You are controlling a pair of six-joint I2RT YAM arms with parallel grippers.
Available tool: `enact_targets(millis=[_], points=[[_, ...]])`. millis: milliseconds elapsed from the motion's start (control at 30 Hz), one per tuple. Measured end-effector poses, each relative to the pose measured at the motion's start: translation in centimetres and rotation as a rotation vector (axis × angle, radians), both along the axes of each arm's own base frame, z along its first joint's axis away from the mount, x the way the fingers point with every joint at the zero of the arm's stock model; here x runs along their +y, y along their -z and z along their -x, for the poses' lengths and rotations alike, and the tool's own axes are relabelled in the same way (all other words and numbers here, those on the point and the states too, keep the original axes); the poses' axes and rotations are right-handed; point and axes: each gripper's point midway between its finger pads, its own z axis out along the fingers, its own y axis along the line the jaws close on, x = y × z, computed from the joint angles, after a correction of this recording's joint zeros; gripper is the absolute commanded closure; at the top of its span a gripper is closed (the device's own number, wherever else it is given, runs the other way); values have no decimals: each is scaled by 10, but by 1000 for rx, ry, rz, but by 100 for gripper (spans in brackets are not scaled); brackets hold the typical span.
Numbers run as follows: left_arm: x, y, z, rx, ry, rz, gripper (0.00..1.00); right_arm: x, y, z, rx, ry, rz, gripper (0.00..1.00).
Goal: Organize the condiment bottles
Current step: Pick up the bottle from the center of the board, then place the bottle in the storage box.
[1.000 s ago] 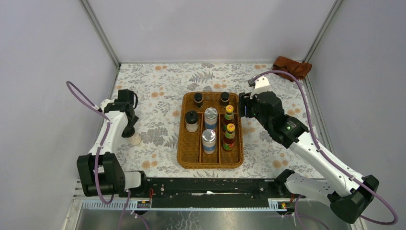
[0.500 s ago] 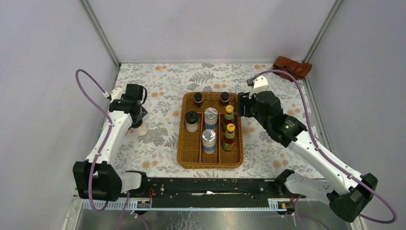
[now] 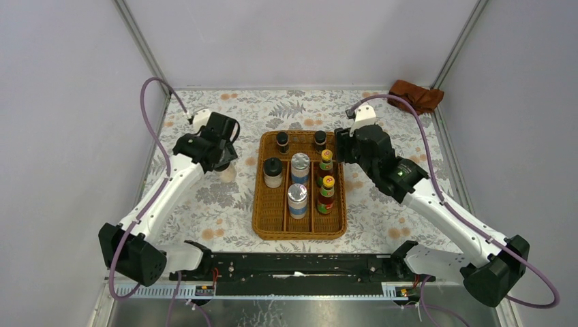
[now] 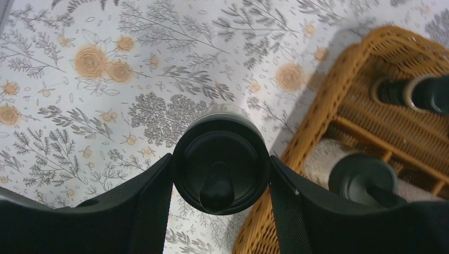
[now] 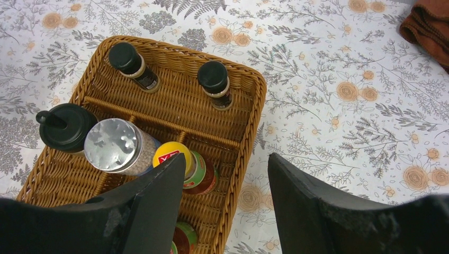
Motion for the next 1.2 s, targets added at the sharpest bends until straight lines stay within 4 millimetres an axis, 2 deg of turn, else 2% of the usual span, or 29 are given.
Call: enact_targets(millis=[367, 600, 967, 1200], points=[[-50, -21, 17, 12, 213, -1, 100, -2, -13, -13, -27, 49, 6, 34], [-84, -30, 35, 23, 335, 21, 100, -8, -10, -18, -26, 80, 20, 34], [-124, -26, 68, 51, 456, 47, 100, -13, -15, -22, -38, 106, 20, 34], [-137, -8, 87, 88, 503, 36, 100, -13, -16, -22, -38, 108, 21, 34]])
